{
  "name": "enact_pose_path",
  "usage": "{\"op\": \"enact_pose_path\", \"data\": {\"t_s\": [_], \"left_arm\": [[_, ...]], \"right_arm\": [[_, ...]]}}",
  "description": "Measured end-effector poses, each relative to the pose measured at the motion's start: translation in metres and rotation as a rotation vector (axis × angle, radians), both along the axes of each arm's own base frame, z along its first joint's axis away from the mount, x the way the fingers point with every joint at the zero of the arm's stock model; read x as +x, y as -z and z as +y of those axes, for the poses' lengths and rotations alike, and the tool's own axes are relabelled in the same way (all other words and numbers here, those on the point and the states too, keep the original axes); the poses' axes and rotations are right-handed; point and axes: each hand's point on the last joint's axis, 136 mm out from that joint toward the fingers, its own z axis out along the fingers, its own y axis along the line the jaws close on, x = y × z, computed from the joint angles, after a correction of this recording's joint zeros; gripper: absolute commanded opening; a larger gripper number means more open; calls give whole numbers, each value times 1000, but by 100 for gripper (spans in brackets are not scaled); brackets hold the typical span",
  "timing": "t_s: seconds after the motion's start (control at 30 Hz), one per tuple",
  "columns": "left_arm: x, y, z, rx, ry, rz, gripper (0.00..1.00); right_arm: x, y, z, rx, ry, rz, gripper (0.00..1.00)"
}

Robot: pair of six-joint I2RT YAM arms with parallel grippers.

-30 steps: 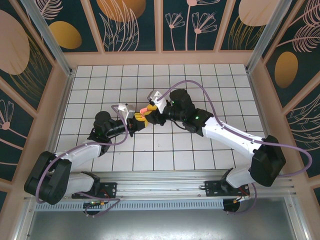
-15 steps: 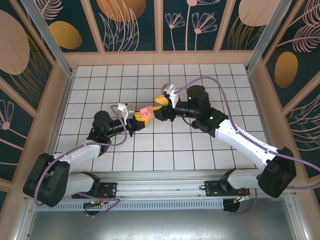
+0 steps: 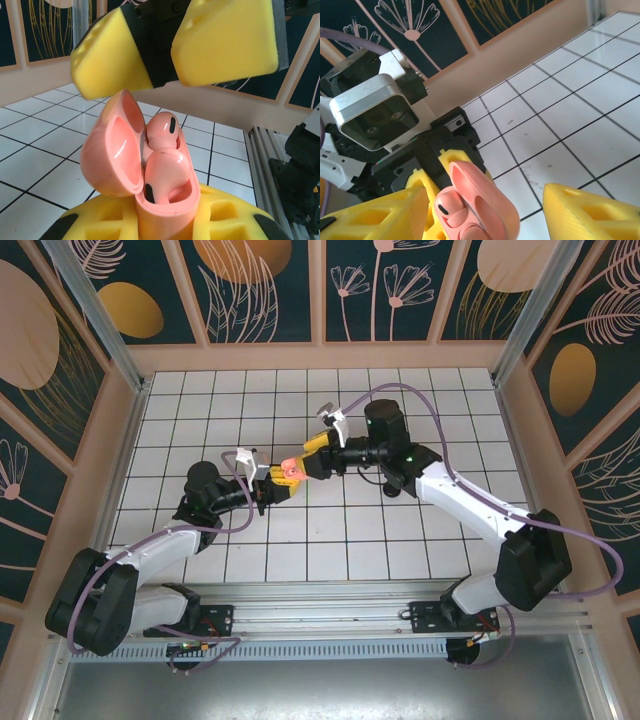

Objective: Insert wireless bluetooth earbuds into charging case

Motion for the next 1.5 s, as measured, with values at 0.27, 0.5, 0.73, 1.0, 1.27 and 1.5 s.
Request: {"op": "enact_pose_path", "data": {"t_s": [0.27, 0.5, 0.73, 1.0, 1.27, 1.5], "left_arm": [[0, -2, -1, 4, 6, -7, 11], [3, 0, 0, 12, -6, 6, 11], [7, -1, -1, 15, -20, 13, 10], [4, 0, -2, 15, 0, 19, 10], [0, -1, -3, 13, 22, 17, 11], [2, 1, -2, 18, 13, 26, 11]], "right_arm": [[-14, -5, 1, 33, -99, 26, 58], [-31, -20, -9, 80, -139, 0, 57], [-23, -21, -30, 101, -48, 12, 59], [-1, -8, -25, 78, 7, 75, 63], [-15, 0, 1, 61, -118, 93, 61], [-30, -10, -3, 88, -177, 72, 56]]}}
